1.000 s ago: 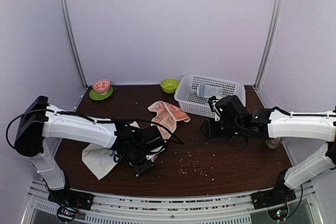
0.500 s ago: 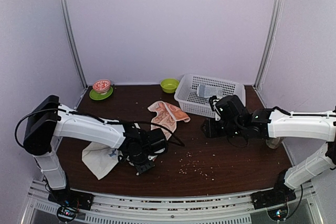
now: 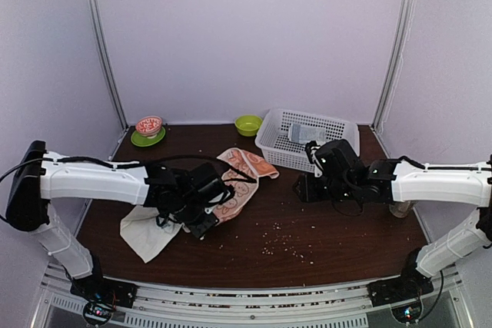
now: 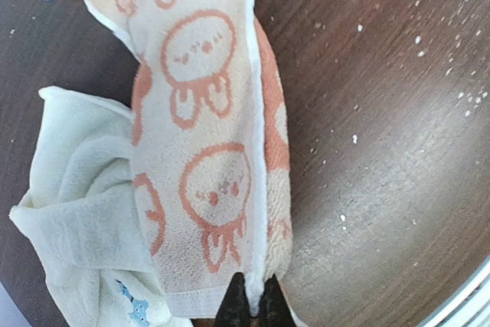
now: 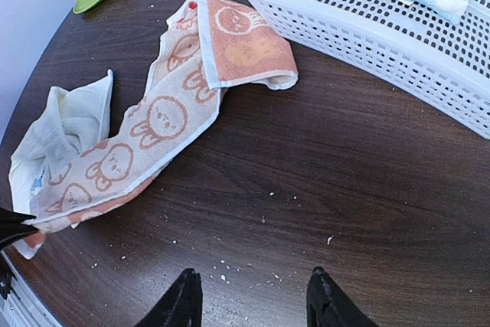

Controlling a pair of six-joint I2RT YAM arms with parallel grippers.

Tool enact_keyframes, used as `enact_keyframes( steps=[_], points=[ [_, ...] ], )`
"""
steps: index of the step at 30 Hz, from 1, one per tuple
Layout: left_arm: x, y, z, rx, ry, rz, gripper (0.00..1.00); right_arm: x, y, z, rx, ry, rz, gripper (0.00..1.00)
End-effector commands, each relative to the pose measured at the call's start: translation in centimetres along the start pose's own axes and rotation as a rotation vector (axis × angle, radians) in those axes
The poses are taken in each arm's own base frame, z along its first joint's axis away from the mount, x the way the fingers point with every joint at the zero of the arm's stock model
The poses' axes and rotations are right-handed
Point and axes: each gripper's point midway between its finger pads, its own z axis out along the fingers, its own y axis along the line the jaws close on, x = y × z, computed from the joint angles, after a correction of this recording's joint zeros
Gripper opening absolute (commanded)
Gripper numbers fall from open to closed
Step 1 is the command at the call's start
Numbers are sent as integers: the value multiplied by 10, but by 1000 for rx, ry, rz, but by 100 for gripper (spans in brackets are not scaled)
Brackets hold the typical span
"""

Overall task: Roll the towels
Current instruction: Pick up the towel from the center of the board.

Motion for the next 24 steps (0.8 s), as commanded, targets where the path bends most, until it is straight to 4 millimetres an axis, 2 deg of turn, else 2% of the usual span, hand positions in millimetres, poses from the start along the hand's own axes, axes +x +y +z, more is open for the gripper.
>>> enact_keyframes(
  steps=[1,4,6,11,13,14,15,17,18,20,21,23,24],
  points=[
    [-43,-7,-59,154,-237,-120,0,-6,6,0,-30,-12,34,47],
    [-74,-17,-115,266,-388,-129,0,-26,0,-15,-11,-96,43,47],
    [-98,-23,-164,319,-495,-100,0,-46,-8,-34,2,-170,59,47],
    [-150,-53,-302,461,-747,35,0,-101,-40,-99,25,-381,114,47],
    [-155,-57,-331,463,-804,65,0,-115,-49,-122,18,-434,120,47],
    [-153,-51,-331,436,-811,49,0,-118,-52,-129,19,-445,117,48],
    [-147,-40,-321,385,-808,26,0,-120,-54,-133,26,-447,111,48],
    [-130,-7,-279,311,-764,-73,0,-116,-58,-133,41,-431,104,48],
    [-119,7,-249,322,-716,-140,0,-112,-60,-129,44,-418,102,48],
    [-97,34,-193,314,-647,-264,0,-95,-62,-114,34,-370,107,48],
    [-85,42,-171,291,-610,-300,0,-88,-61,-107,23,-347,108,48],
    [-66,53,-140,242,-543,-349,0,-71,-59,-91,-1,-285,113,48],
    [-60,57,-133,217,-524,-364,0,-61,-56,-82,-23,-247,116,48]
  ],
)
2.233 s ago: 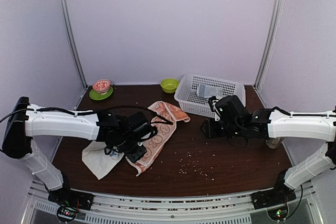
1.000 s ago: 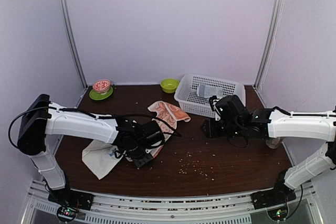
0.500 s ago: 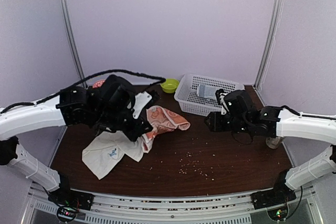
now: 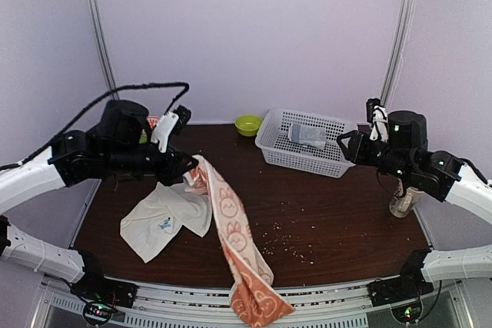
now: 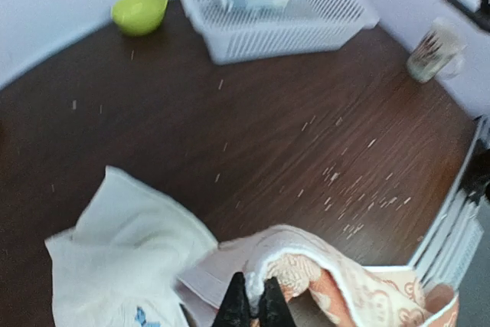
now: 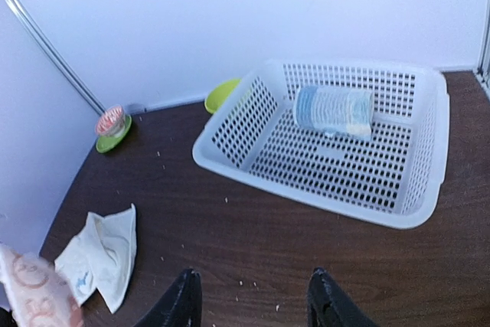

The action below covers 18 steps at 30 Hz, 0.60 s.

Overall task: Roll the towels
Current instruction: Pick up the towel from the center of the board.

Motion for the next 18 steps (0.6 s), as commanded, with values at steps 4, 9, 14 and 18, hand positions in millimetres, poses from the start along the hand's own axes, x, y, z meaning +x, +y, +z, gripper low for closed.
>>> enact_keyframes(
  steps=[4,9,14,18],
  points=[
    [56,47,20,-170,92,-101,0,114,17,25,-130,342,-19,48],
    [61,65,8,-265,96,-99,0,193,80,5,-336,580,-188,50],
    [64,75,1,-328,108,-102,0,259,110,-29,-458,817,-316,55],
    [63,81,-9,-364,90,-111,0,301,102,-51,-420,971,-385,57]
  ],
)
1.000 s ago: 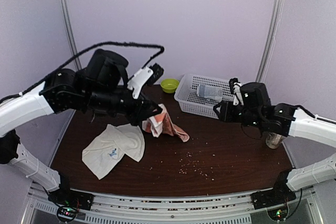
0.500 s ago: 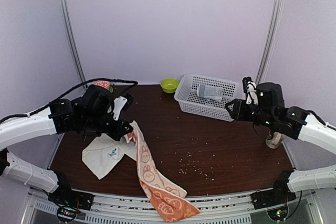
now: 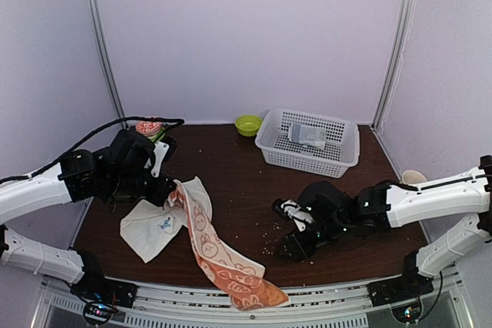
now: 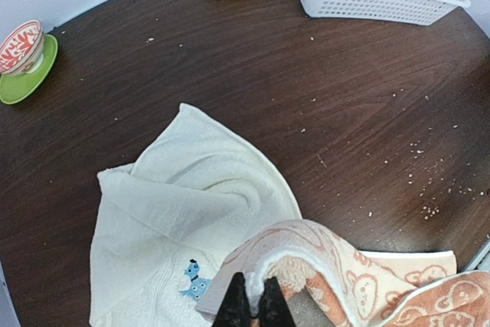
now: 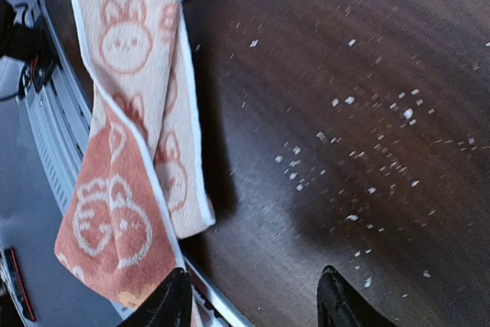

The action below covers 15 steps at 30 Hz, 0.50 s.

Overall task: Roll the towels
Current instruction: Pick up the towel from the center of the board.

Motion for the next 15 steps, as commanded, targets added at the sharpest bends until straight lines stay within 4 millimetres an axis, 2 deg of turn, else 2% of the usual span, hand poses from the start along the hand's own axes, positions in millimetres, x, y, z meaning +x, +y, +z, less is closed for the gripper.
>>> enact_keyframes(
  steps=[1,6,10,15],
  points=[
    [-15,13,-16,-53,-66,-40,0,46,17,10,-28,175,-28,57],
    [-12,12,-17,-41,-54,-37,0,82,39,17,-81,276,-58,58],
    [-9,11,-17,-29,-47,-37,0,104,44,25,-93,342,-59,58],
    [-7,11,-19,-24,-48,-37,0,107,46,30,-79,359,-65,57]
  ],
)
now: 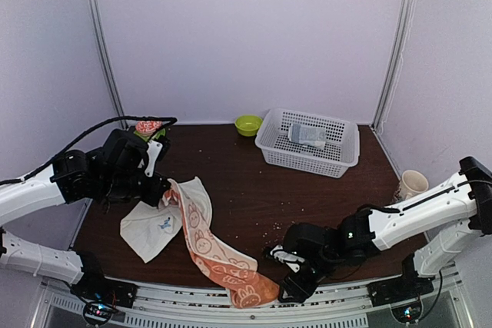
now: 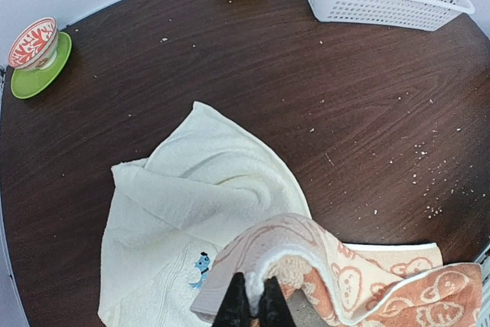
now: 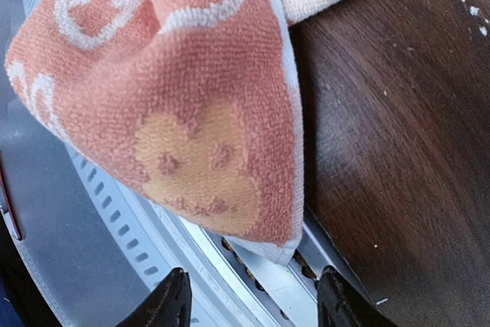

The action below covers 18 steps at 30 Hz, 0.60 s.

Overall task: Roll the towels
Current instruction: Pick up the towel from the center of the board.

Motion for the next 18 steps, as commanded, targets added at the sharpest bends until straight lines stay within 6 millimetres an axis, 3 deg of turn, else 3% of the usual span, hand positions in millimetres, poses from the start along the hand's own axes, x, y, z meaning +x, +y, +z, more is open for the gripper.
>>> enact_keyframes(
  steps=[1,9,13,18],
  points=[
    [-9,1,-7,11,-37,-26,0,2,-2,6,23,24,21,57],
    [-5,0,-8,26,-32,-28,0,-2,-7,22,168,72,10,51],
    [-4,-1,-8,31,-35,-28,0,-1,-7,28,200,99,13,42],
    [-1,-2,-8,42,-28,-19,0,-3,-19,23,284,78,26,1]
  ],
)
